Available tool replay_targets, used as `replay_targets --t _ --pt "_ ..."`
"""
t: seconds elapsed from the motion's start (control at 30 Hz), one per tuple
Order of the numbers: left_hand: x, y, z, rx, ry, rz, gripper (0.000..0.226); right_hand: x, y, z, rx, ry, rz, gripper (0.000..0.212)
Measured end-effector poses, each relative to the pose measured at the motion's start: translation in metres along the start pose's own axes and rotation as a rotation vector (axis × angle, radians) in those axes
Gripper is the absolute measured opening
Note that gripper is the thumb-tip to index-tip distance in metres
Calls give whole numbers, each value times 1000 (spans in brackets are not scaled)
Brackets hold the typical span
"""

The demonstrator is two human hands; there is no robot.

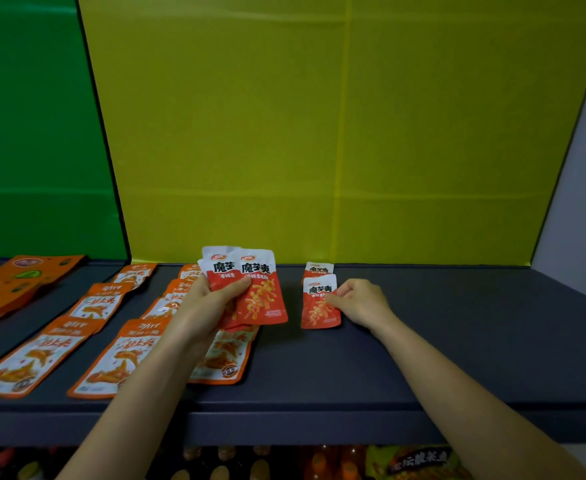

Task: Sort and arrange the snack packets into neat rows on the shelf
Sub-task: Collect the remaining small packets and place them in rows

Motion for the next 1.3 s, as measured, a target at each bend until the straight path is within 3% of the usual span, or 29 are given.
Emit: replay_targets --t 0.1,0.27,0.37,0.5,0.57,0.67,0.77,0.97,1.13,1.3 --pt "2 -3 2 11 11 -19 12 -1 -2 0 -24 -87 -13 20" --pt "2 -10 8 26 9 -39 15 -4 -4 -3 -94 -128 -57 25" --pt "3 -18 16 58 -3 -62 10 8 -21 -15 -101 102 -145 33" --pt "7 -30 33 122 -67 -67 18 25 -65 -10 203 324 -206 41" --pt "10 -35 41 143 -47 -43 16 23 -80 -6 217 340 -206 31" --pt "15 -41 46 139 -49 -45 16 19 -93 -13 265 575 -171 13" --pt "10 -38 40 97 -70 -33 21 8 -96 -25 231 686 -121 17" --pt "-13 -26 16 87 -60 -74 21 -11 -102 -15 222 488 -71 29" --pt "-13 -27 12 164 -13 -131 26 -14 -100 -7 76 190 -138 36" --pt "-6 -30 15 142 27 -112 10 -14 -100 -5 4 38 -177 45"
Point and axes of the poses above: each hand's wrist, its own y-axis towards the middle knuckle, its own z-axis out of the palm, x = y × z, the point moved 2 cm from there along y, towards the middle knuckle, and after that the axes turned 7 degrees about z, right-handed, at the moved point
